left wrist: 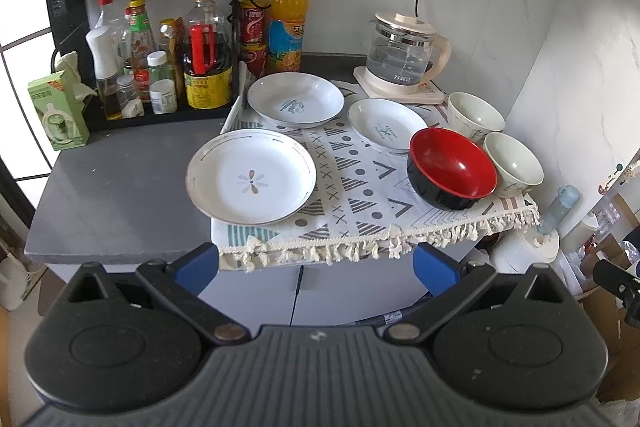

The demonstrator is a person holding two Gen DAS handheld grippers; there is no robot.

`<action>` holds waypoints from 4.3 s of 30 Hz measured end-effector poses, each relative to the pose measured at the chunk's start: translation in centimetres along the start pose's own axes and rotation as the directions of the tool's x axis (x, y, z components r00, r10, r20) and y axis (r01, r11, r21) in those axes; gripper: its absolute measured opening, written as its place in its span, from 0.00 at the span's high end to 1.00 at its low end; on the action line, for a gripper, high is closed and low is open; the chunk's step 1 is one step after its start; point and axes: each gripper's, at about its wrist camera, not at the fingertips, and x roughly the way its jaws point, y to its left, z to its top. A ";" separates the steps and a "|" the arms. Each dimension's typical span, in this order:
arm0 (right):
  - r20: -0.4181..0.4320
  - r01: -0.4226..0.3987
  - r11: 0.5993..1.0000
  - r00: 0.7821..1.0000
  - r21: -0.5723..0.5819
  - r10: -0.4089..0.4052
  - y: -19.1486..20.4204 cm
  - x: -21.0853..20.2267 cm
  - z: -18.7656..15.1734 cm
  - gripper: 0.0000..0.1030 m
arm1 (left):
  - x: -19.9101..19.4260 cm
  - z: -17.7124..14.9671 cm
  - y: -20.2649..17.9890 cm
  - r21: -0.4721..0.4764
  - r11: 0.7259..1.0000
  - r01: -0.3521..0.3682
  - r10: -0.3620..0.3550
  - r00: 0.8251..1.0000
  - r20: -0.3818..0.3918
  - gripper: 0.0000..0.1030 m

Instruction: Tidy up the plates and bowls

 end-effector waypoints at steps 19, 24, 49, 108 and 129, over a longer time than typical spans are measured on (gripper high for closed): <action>-0.041 0.114 0.983 0.993 0.147 -0.109 -2.7 7.6 4.3 0.00 | 11.3 9.4 -3.1 0.054 0.990 0.129 -0.125 0.989 -0.076 0.03; -0.055 0.160 0.963 0.987 0.216 -0.152 -3.1 10.1 5.5 0.00 | 15.1 12.6 -4.4 0.091 0.978 0.187 -0.178 0.979 -0.103 0.03; -0.157 0.306 0.882 0.951 0.358 -0.266 -5.5 17.7 8.4 0.07 | 26.4 18.3 -12.5 0.146 0.915 0.376 -0.329 0.905 -0.270 0.16; -0.297 0.159 0.909 0.954 0.384 -0.041 -17.6 31.6 10.1 0.88 | 39.5 17.2 -28.9 -0.014 0.939 0.343 -0.315 0.845 -0.432 0.94; -0.149 0.086 0.938 0.988 0.337 -0.037 -10.3 26.0 12.9 0.88 | 31.6 20.0 -20.4 -0.065 0.925 0.374 -0.376 0.878 -0.297 0.94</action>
